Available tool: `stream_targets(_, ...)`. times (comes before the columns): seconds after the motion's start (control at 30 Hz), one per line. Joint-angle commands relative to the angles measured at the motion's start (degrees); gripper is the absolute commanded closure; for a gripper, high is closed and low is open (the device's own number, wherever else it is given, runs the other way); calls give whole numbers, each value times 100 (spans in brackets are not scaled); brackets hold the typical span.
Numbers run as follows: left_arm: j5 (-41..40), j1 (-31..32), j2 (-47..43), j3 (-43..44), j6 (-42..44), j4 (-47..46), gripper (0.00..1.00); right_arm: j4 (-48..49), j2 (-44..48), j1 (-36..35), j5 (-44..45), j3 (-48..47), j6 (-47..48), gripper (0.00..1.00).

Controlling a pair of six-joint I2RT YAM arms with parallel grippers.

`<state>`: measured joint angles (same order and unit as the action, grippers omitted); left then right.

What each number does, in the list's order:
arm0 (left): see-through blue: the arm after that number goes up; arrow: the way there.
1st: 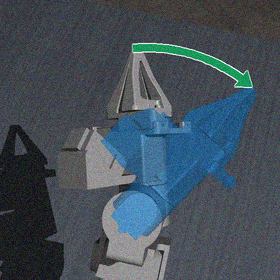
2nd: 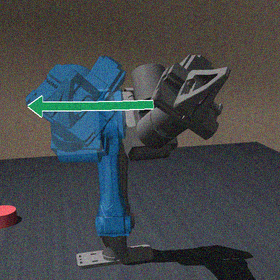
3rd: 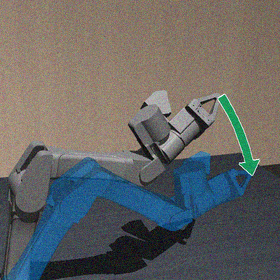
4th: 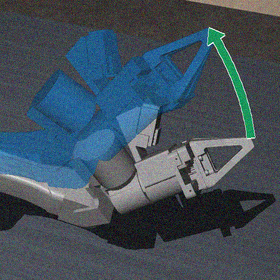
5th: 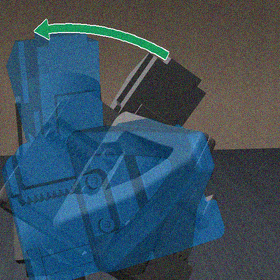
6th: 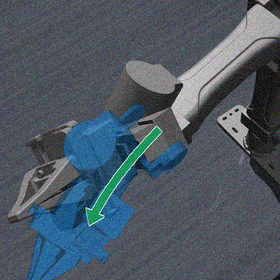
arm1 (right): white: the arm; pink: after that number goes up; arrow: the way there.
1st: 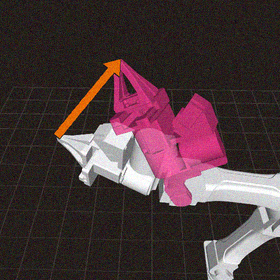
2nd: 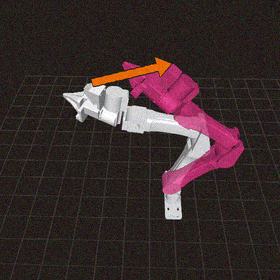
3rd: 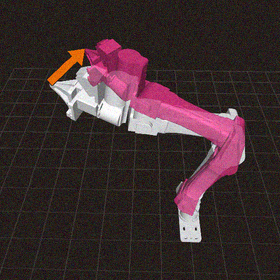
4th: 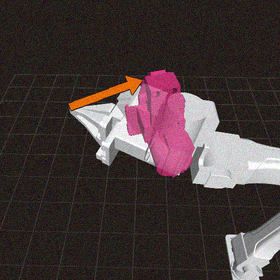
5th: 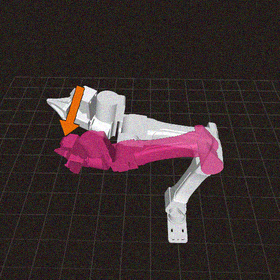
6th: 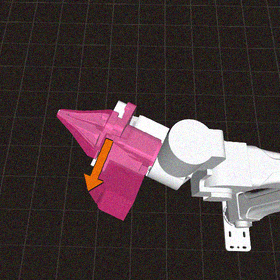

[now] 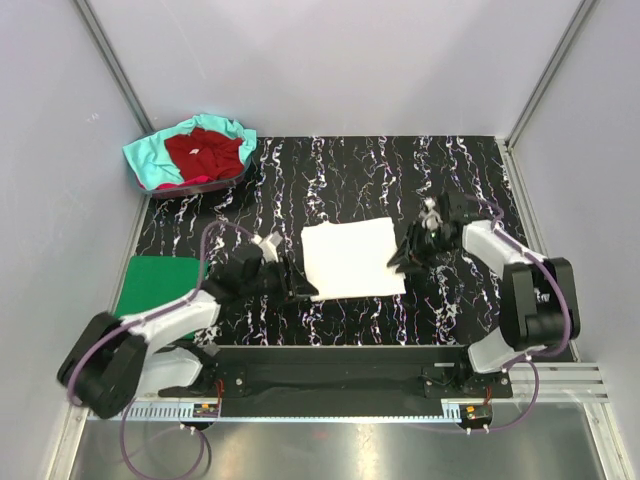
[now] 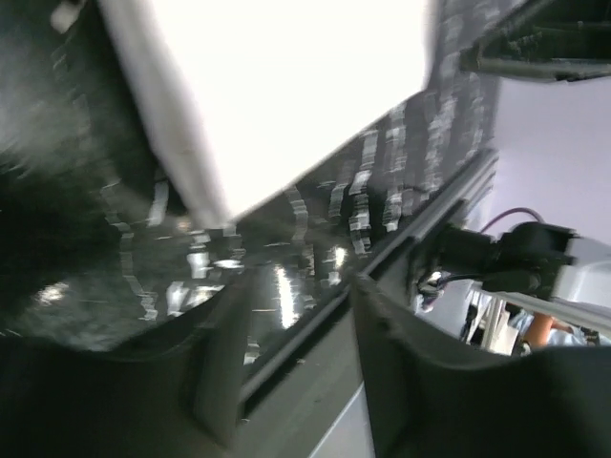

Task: Fold and stack the t-shirts
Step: Fold the tshirt, then neatly place the folded tshirt to the corner

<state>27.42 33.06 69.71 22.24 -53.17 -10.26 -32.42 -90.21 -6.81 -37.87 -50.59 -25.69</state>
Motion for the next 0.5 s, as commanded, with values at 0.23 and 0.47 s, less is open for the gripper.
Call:
stream_targets(0.23, -896, -659, -1890, 1037, -52, 2905, 37, -1478, 584, -2865, 2552, -1981, 732, 28)
stream_targets(0.47, -1002, -2310, -2796, 1212, -212, 4523, 34, -1022, 356, -5325, 4882, -1666, 2073, 0)
